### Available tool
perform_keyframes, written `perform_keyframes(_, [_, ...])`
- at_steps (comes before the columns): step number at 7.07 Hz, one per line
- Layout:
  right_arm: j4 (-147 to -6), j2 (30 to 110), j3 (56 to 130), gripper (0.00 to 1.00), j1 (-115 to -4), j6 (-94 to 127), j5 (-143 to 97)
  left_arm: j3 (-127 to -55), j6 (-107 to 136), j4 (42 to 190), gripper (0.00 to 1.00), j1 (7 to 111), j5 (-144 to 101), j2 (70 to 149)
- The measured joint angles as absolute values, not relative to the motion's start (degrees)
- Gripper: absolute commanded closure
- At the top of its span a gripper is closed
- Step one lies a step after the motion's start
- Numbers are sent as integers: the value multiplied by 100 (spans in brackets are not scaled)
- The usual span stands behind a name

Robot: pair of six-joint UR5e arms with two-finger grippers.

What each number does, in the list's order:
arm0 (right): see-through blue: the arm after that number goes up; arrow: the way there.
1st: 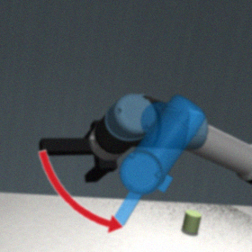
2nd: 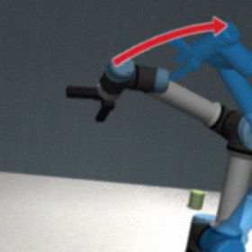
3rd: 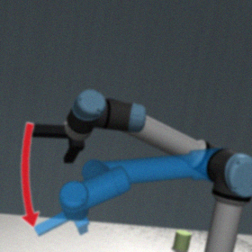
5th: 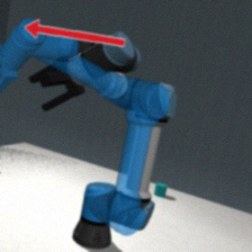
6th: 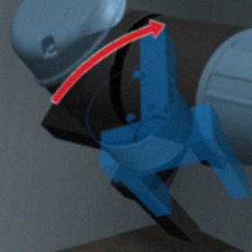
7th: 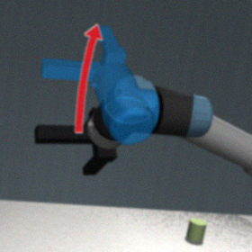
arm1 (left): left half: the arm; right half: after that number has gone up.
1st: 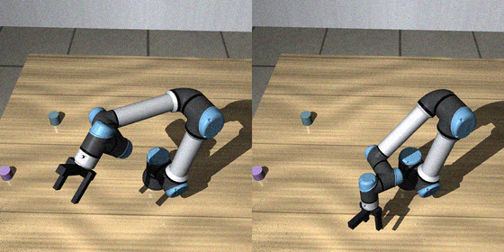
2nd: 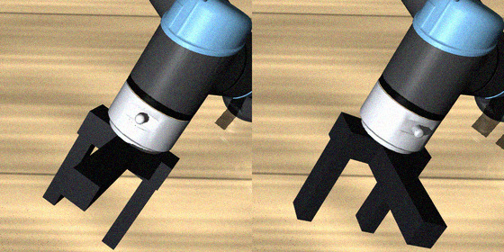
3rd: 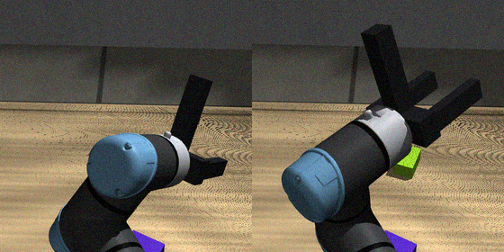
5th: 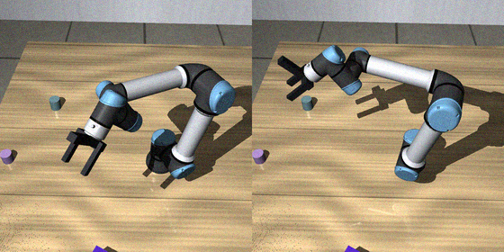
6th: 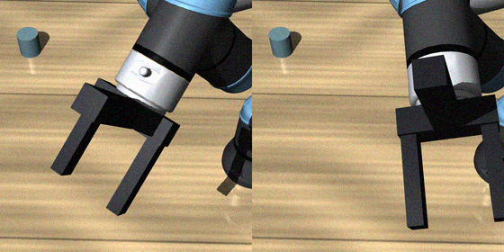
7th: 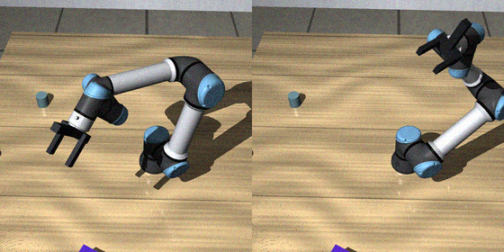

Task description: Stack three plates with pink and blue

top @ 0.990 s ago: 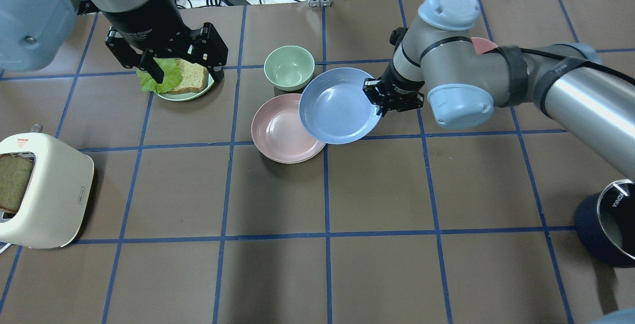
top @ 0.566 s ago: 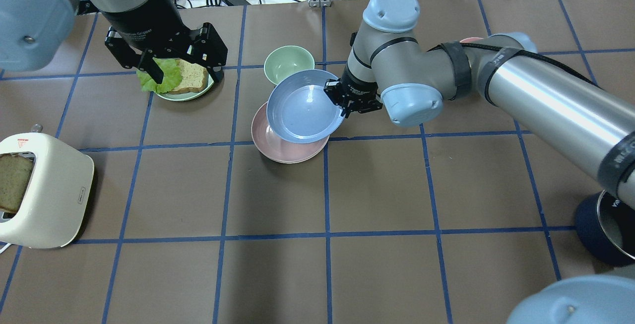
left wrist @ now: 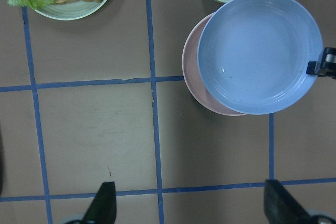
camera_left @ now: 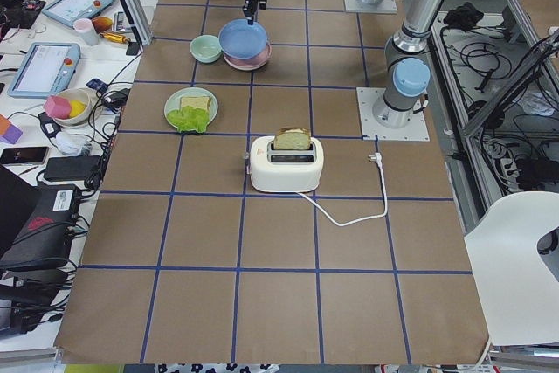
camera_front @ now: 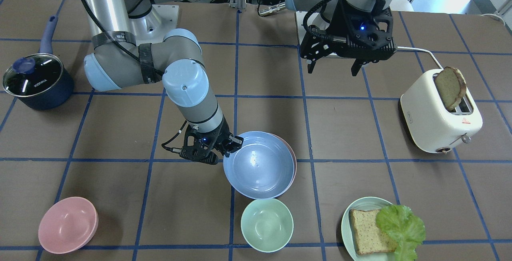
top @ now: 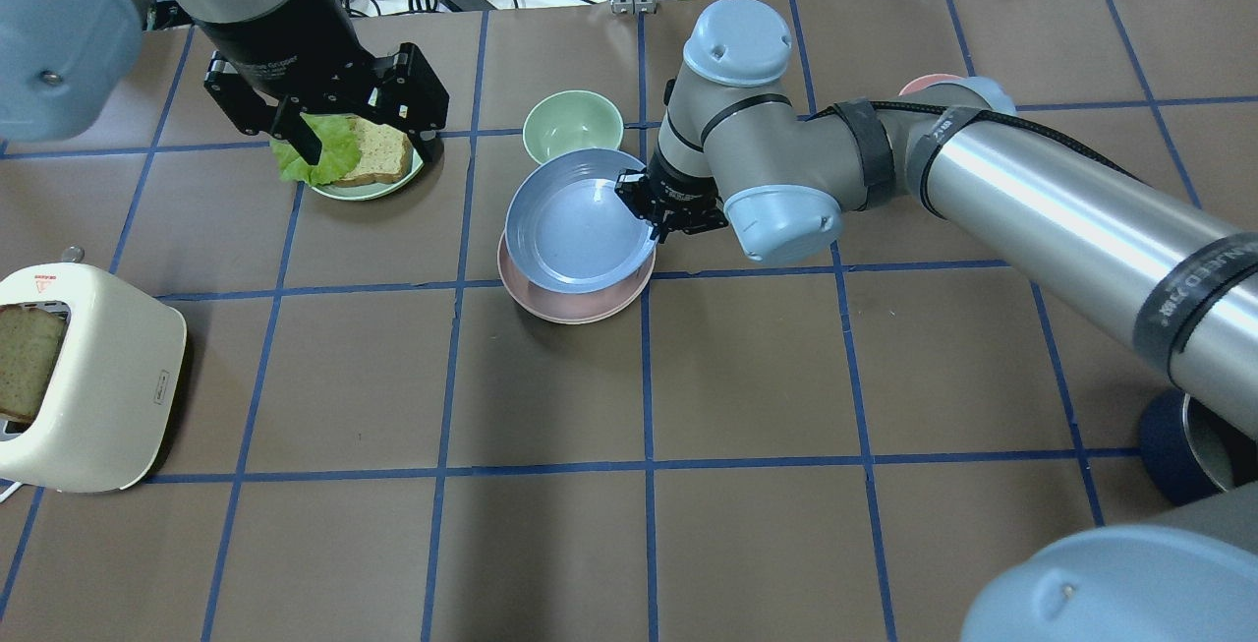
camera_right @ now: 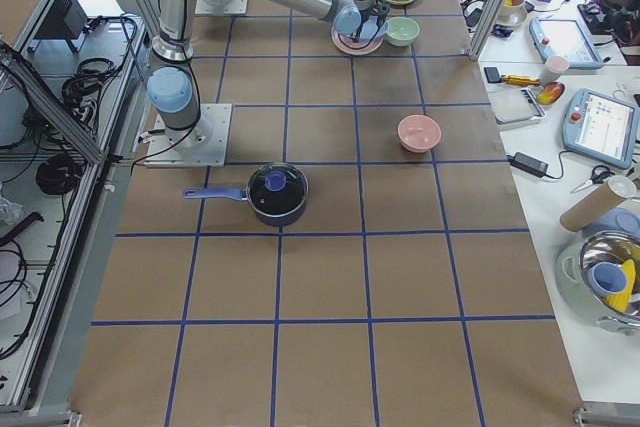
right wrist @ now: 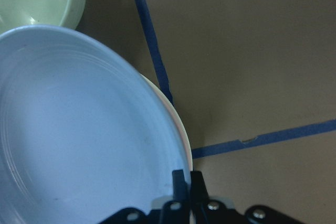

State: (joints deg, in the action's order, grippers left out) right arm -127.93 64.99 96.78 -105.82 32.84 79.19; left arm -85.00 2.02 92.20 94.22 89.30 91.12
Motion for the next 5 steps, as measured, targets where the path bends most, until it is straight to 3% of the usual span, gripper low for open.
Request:
perform_keyframes(1, [-12832,6447,9696,1,-10612,3376,7916,-8504,202,9220,0,9422,8930,9110])
perform_keyframes(5, [-12745,6476,9487,0,-10268,2446,8383,-8508,202,9228,0,9422,8930,9106])
